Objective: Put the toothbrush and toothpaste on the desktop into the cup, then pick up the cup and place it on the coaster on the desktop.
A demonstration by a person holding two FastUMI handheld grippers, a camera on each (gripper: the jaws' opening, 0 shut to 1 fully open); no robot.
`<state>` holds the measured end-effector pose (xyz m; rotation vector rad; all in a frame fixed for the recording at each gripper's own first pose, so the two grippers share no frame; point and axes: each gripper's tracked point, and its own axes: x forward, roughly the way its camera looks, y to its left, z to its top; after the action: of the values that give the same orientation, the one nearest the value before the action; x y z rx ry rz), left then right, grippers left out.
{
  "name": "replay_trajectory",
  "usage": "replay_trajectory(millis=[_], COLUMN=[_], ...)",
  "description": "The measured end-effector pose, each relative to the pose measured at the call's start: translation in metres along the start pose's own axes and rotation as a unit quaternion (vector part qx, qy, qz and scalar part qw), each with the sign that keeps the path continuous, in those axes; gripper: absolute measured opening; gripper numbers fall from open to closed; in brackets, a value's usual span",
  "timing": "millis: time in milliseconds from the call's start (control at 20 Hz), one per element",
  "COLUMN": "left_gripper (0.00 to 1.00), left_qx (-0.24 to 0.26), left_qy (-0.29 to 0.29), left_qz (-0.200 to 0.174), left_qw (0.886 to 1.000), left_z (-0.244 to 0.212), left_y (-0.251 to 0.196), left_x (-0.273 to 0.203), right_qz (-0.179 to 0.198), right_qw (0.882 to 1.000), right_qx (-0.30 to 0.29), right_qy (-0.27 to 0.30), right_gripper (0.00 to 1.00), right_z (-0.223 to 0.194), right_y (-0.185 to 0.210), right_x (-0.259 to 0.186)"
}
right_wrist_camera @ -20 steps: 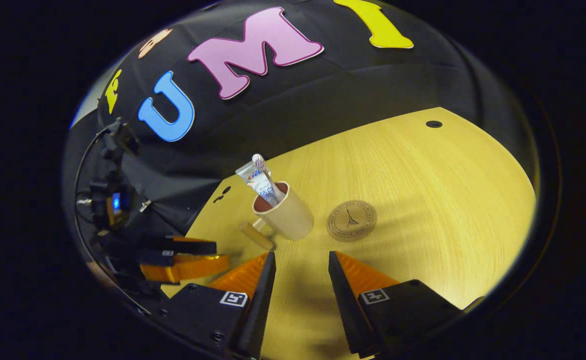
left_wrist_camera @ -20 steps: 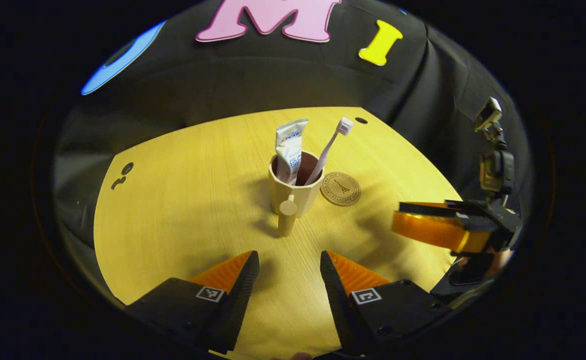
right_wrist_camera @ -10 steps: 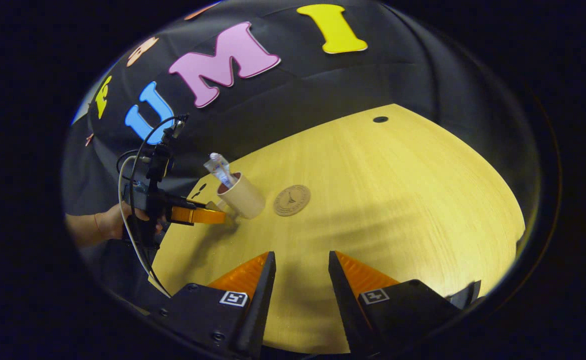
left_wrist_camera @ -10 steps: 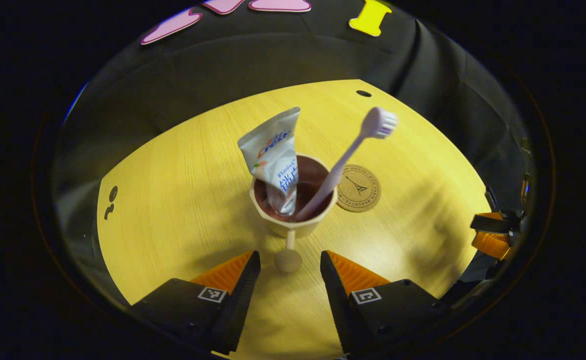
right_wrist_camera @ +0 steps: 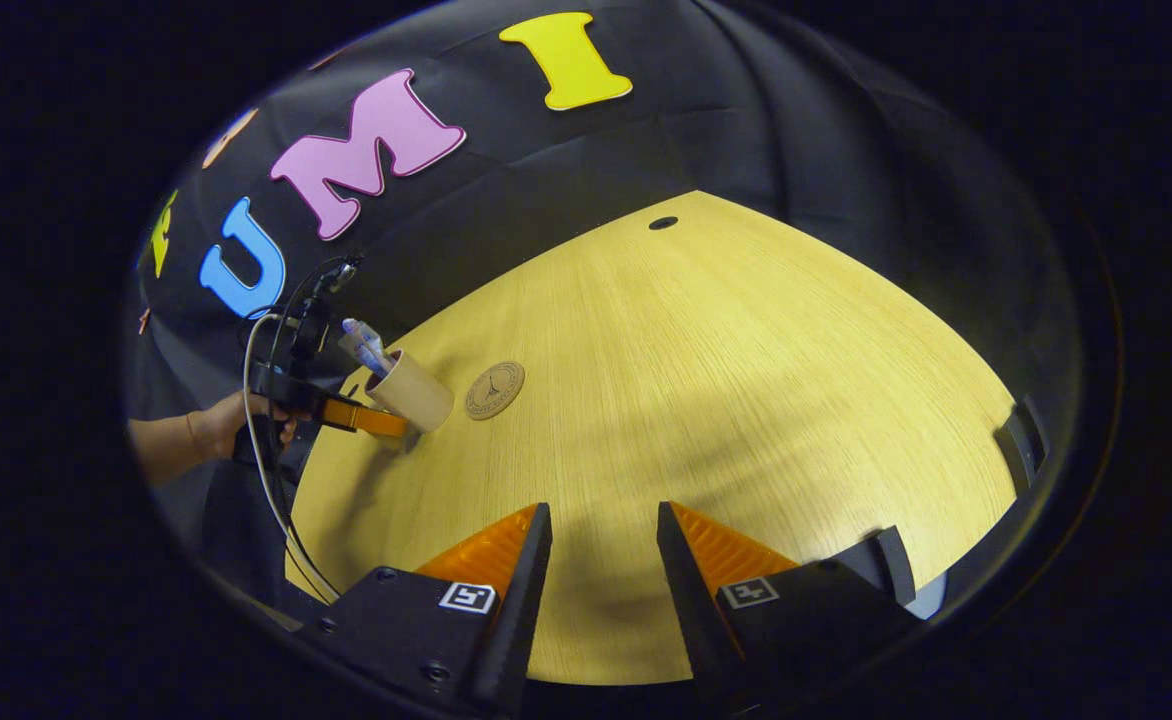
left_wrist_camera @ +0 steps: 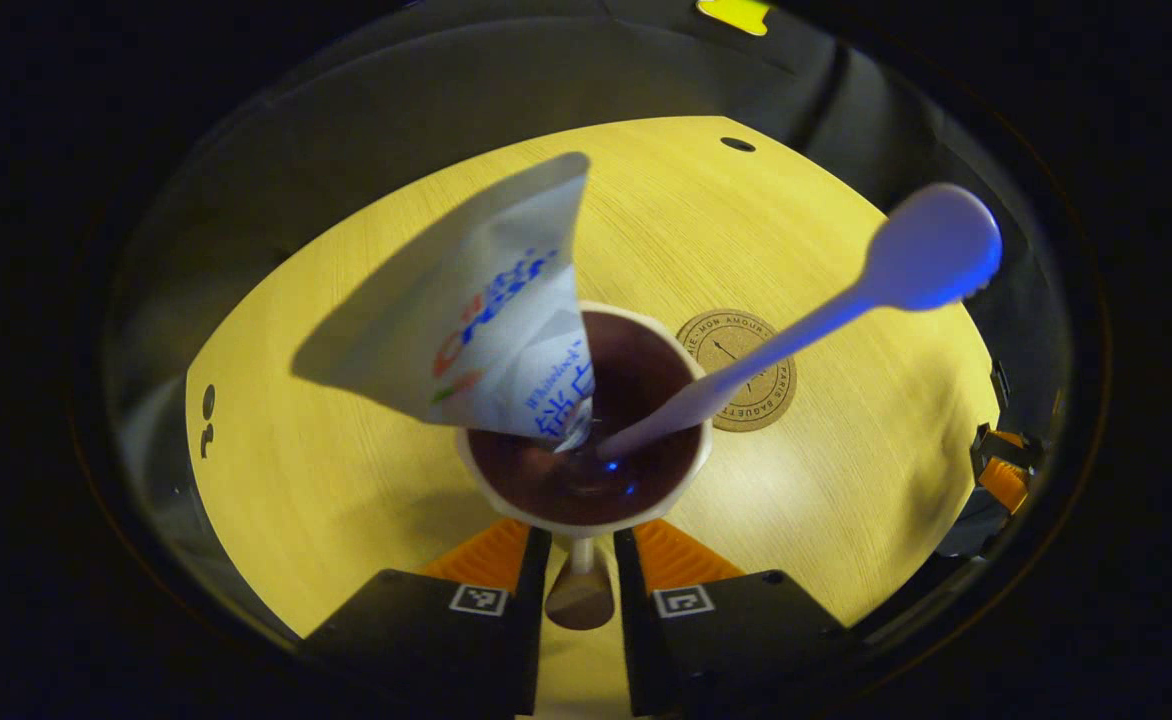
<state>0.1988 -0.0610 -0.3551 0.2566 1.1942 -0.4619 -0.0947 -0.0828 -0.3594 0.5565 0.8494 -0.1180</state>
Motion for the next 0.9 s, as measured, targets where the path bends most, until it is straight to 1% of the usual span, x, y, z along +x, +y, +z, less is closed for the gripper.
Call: replay_trajectory(millis=[50,100,150,200,250,300,350,400,500,650,800,900], left_gripper=[0.38,0.31,0.30,0.24,0.23,0.27,0.22,0.26,0.26,0.26,0.26,0.26], left_qx=[-0.003,-0.005,-0.010,-0.011,-0.011,-0.013,-0.016,-0.018,-0.019,-0.007,0.000,0.016], left_qy=[0.002,0.004,0.007,0.006,0.004,0.000,0.000,0.000,-0.009,-0.027,-0.040,-0.044], left_qz=[-0.001,-0.001,-0.002,-0.003,-0.003,-0.003,-0.004,-0.006,-0.008,-0.004,-0.018,-0.020], left_qw=[1.000,1.000,1.000,1.000,1.000,1.000,1.000,1.000,1.000,1.000,0.999,0.999], left_z=[0.000,0.000,0.000,0.000,-0.001,0.001,0.000,-0.002,0.000,0.010,0.025,0.035], left_y=[-0.002,-0.002,-0.002,-0.002,-0.001,-0.002,-0.003,-0.004,-0.007,-0.012,-0.030,-0.040], left_x=[0.001,-0.001,-0.002,-0.002,-0.002,-0.003,-0.004,-0.005,-0.011,-0.021,-0.029,-0.028], right_qz=[0.002,0.004,0.007,0.010,0.011,0.013,0.014,0.014,0.015,0.013,0.011,0.009], right_qw=[1.000,1.000,1.000,1.000,1.000,1.000,1.000,1.000,1.000,1.000,1.000,1.000], right_qx=[-0.002,-0.004,-0.007,-0.010,-0.013,-0.017,-0.019,-0.020,-0.019,-0.015,-0.013,-0.011], right_qy=[0.002,0.003,0.005,0.006,0.007,0.007,0.007,0.007,0.007,0.006,0.004,0.003], right_gripper=[0.66,0.66,0.66,0.66,0.66,0.66,0.66,0.66,0.66,0.66,0.66,0.66], right_z=[-0.001,-0.002,-0.003,-0.004,-0.004,-0.004,-0.003,-0.003,-0.003,-0.004,-0.002,-0.002], right_y=[0.002,0.005,0.008,0.011,0.013,0.014,0.015,0.015,0.014,0.010,0.011,0.007], right_x=[0.000,0.001,0.000,0.000,0.001,0.001,0.000,0.001,0.002,0.000,-0.005,-0.008])
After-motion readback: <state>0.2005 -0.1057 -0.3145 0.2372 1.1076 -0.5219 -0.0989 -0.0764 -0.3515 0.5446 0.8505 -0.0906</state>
